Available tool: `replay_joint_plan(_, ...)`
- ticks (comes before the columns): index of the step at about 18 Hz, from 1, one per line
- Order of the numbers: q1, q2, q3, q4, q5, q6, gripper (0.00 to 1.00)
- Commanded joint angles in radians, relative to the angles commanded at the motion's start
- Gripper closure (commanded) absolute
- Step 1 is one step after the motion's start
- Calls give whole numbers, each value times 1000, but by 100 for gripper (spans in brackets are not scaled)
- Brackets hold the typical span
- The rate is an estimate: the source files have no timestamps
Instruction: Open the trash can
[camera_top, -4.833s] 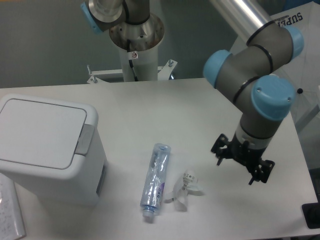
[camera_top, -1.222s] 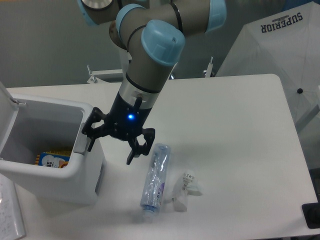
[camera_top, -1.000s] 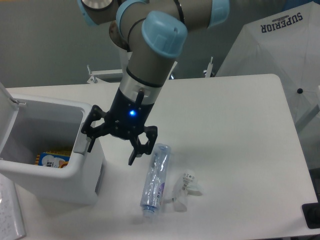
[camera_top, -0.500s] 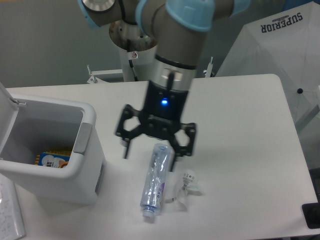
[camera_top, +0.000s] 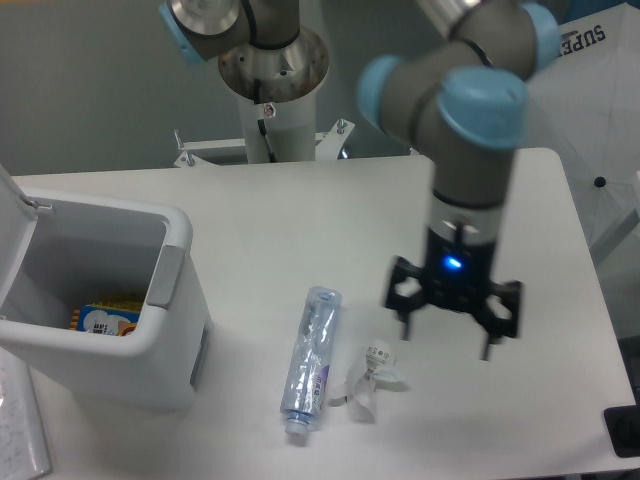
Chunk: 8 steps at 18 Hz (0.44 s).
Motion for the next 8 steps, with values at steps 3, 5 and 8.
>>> replay_joint_plan(3,2,-26,38,-78,3,100,0)
replay_joint_plan(5,0,-37,71,-123,9,158,0)
replay_joint_plan(8,-17,-48,62,-123,95,151,0)
